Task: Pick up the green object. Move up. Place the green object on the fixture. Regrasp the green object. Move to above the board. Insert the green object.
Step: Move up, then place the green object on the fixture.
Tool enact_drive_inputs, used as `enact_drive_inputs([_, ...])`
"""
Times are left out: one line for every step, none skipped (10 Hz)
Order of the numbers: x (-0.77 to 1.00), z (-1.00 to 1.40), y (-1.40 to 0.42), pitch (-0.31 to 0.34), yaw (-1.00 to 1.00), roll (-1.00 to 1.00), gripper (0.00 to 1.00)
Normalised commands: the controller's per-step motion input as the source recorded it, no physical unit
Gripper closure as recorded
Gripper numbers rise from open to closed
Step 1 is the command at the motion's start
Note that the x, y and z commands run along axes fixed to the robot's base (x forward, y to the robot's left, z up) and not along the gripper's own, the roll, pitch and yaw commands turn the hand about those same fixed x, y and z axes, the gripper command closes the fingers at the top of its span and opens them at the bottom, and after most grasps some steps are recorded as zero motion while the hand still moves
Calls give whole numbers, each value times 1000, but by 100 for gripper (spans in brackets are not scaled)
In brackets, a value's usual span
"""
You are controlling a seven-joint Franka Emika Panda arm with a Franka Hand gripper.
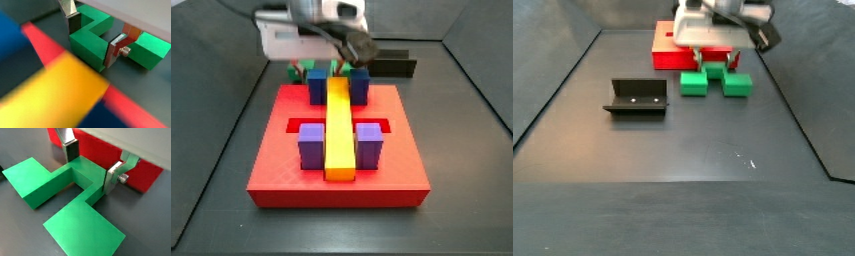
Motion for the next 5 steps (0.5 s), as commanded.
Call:
enact_drive_inputs([-47, 578, -4, 45, -2, 0, 100])
enact_drive_inputs([-17, 277, -10, 25, 0, -8, 100])
enact_drive_inputs([17, 0, 0, 0, 0, 0, 100])
enact_drive_inputs([134, 0, 51, 0, -140, -103, 100])
enact_drive_inputs([391, 169, 417, 251, -214, -569, 100])
